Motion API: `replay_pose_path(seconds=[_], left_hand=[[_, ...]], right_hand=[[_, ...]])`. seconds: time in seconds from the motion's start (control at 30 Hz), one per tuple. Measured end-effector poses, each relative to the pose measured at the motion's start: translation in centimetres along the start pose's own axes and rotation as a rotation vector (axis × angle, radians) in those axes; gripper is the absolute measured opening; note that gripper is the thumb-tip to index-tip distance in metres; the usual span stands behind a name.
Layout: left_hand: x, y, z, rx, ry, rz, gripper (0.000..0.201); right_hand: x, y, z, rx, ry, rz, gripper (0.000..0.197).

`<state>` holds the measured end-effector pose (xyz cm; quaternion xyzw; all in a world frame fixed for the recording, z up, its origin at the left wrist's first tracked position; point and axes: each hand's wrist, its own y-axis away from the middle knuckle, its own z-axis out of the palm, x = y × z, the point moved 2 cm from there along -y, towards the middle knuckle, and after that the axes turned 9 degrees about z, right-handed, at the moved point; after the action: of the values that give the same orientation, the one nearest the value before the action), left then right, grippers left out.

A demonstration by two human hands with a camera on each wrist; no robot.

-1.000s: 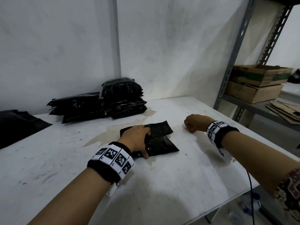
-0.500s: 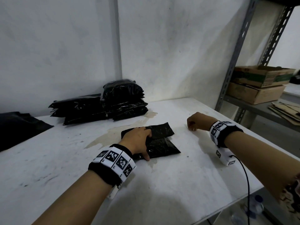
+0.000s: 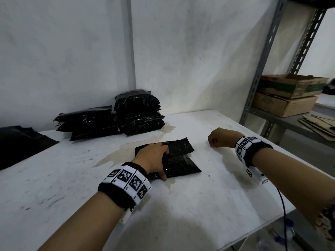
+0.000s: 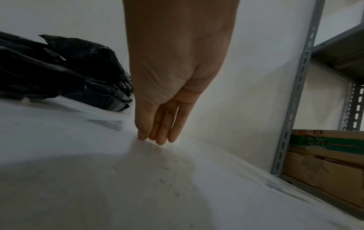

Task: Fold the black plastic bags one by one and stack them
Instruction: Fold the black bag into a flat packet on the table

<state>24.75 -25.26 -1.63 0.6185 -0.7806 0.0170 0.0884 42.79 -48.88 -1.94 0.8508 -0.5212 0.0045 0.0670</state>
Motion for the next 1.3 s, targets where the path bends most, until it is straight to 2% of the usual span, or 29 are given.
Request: replay_pose_path(seconds=[0.2, 0.33, 0.57, 0.73, 0.83, 0.97, 1.2, 1.3], left_hand=[[-0.1, 0.0, 0.1, -0.007, 0.004, -0.001, 0.083], [-0.2, -0.1, 0.1, -0.006, 0.008, 0.002, 0.083], [-0.2, 0.0, 0.0, -0.009, 0.003, 0.004, 0.083], [-0.1, 0.0, 0.0, -0.008, 0.001, 0.006, 0.082], [-0.1, 0.0, 0.0, -0.008, 0.002, 0.006, 0.081], [-0.1, 0.0, -0.1, -0.007, -0.001, 0.007, 0.081], [0.0, 0.0, -0.1, -0.003, 0.003, 0.007, 0.081], [0.0, 0.0, -0.2, -0.003, 0.004, 0.007, 0.081]], right_hand=[[-0.8, -0.7, 0.1, -0.078, 0.16, -0.013, 0.014], [-0.6, -0.3, -0.3, -0.025, 0.158, -0.054, 0.012], [-1.1, -0.1, 0.2, -0.017, 0.172, -0.024, 0.008], [-1.1, -0.3, 0.5, -0.034, 0.139, 0.005, 0.015], [-1.1, -0.4, 0.4, -0.057, 0.141, 0.0, 0.028], [-1.1, -0.3, 0.3, -0.049, 0.129, -0.003, 0.011], [-0.7, -0.1, 0.5, -0.004, 0.065, 0.036, 0.019], [-0.7, 0.3, 0.7, 0.027, 0.043, 0.052, 0.01]])
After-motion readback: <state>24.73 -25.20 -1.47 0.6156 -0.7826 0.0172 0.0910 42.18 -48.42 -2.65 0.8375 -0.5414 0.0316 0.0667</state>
